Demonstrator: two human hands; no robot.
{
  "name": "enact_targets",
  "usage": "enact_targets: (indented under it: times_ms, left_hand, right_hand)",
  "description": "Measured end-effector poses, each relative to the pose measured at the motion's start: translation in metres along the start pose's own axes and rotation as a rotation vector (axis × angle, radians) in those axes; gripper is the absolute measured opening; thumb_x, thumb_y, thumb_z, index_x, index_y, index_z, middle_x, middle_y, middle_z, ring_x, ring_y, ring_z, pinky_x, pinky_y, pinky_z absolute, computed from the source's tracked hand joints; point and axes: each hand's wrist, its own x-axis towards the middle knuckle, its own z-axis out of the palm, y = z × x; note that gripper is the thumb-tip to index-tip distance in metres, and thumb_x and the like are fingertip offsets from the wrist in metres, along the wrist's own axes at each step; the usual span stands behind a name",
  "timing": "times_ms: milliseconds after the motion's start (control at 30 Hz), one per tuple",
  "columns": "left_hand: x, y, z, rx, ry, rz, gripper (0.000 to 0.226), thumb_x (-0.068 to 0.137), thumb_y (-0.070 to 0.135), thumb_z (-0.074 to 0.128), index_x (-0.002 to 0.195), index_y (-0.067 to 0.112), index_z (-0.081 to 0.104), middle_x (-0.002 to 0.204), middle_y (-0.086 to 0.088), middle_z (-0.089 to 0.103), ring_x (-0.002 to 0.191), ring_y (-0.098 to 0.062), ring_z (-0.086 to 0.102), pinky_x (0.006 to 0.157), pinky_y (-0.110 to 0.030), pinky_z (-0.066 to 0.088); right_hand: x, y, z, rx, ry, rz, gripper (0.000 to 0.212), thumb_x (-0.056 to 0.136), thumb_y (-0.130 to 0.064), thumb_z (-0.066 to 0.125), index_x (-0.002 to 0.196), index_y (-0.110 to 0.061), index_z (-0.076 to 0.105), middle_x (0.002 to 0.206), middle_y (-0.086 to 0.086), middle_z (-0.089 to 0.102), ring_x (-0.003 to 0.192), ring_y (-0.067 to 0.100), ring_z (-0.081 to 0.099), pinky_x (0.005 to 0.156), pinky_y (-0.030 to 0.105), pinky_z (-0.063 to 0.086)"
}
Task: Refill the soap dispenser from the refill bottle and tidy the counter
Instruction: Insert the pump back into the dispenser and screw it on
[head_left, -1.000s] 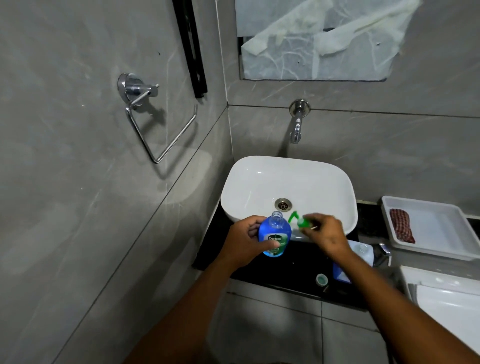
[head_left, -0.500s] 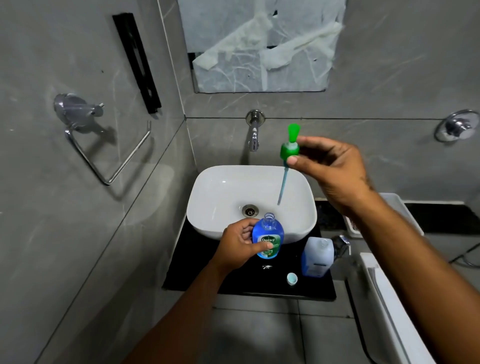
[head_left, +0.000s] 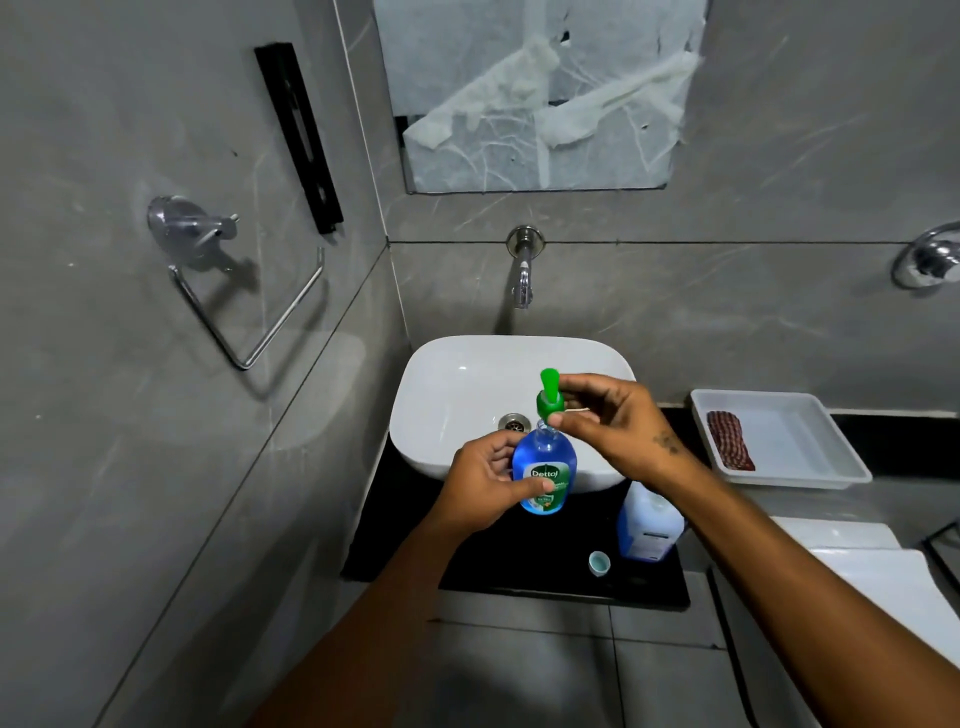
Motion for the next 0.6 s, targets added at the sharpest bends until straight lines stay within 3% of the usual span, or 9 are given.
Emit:
enact_targets:
  times_ms: [100, 233, 333, 400, 533, 600]
  left_hand:
    - [0.0, 0.003, -0.002, 0.005, 0.003, 0.013, 0.043, 0.07, 0.004, 0.088, 0.107, 0.017, 0.071, 0.104, -0.009, 0.076, 0.096, -0.027, 0.075, 0.085, -0.036, 0.061]
    - [0.0, 0.006, -0.004, 0.027, 0.006, 0.008, 0.041, 0.071, 0.008, 0.088, 0.106, 0.021, 0.071, 0.103, -0.005, 0.077, 0.096, -0.023, 0.075, 0.083, -0.034, 0.061]
    - [-0.003, 0.006, -0.003, 0.007, -0.006, -0.013, 0.04, 0.072, 0.006, 0.087, 0.105, 0.022, 0.071, 0.101, 0.0, 0.078, 0.096, -0.021, 0.075, 0.079, -0.028, 0.061]
    - [-0.003, 0.004, -0.002, -0.001, -0.008, -0.02, 0.039, 0.073, 0.005, 0.086, 0.106, 0.017, 0.071, 0.101, -0.002, 0.078, 0.095, -0.022, 0.075, 0.079, -0.029, 0.061]
    - [-0.002, 0.003, 0.0, 0.012, -0.013, -0.008, 0.041, 0.072, 0.002, 0.086, 0.108, 0.012, 0.07, 0.103, -0.009, 0.077, 0.095, -0.025, 0.075, 0.083, -0.034, 0.061]
    - [-0.002, 0.003, 0.0, 0.007, -0.018, -0.008, 0.042, 0.073, 0.001, 0.085, 0.11, 0.011, 0.069, 0.104, -0.01, 0.076, 0.096, -0.026, 0.075, 0.084, -0.035, 0.061]
  right_hand:
    - [-0.005, 0.013, -0.002, -0.079, -0.051, 0.02, 0.039, 0.079, -0.003, 0.077, 0.11, -0.024, 0.07, 0.106, -0.002, 0.076, 0.102, 0.015, 0.07, 0.093, 0.032, 0.055]
    - [-0.007, 0.021, 0.0, -0.14, -0.066, 0.038, 0.034, 0.078, -0.009, 0.079, 0.111, -0.017, 0.071, 0.104, -0.004, 0.076, 0.101, 0.011, 0.07, 0.093, 0.029, 0.055]
    - [-0.008, 0.022, -0.001, -0.208, -0.039, 0.027, 0.033, 0.072, -0.017, 0.085, 0.099, -0.029, 0.071, 0.095, -0.015, 0.074, 0.093, 0.005, 0.069, 0.088, 0.024, 0.054]
    - [-0.009, 0.022, -0.002, -0.248, -0.078, 0.024, 0.031, 0.077, -0.02, 0.082, 0.101, -0.034, 0.069, 0.101, -0.018, 0.071, 0.101, 0.005, 0.066, 0.093, 0.025, 0.052]
    - [-0.01, 0.024, -0.004, -0.261, -0.039, 0.01, 0.027, 0.078, -0.026, 0.081, 0.097, -0.039, 0.068, 0.105, -0.012, 0.069, 0.106, 0.01, 0.064, 0.097, 0.032, 0.049]
    - [-0.009, 0.026, -0.003, -0.271, -0.031, 0.032, 0.034, 0.074, -0.031, 0.084, 0.101, -0.039, 0.066, 0.111, -0.011, 0.066, 0.109, 0.009, 0.061, 0.099, 0.033, 0.049]
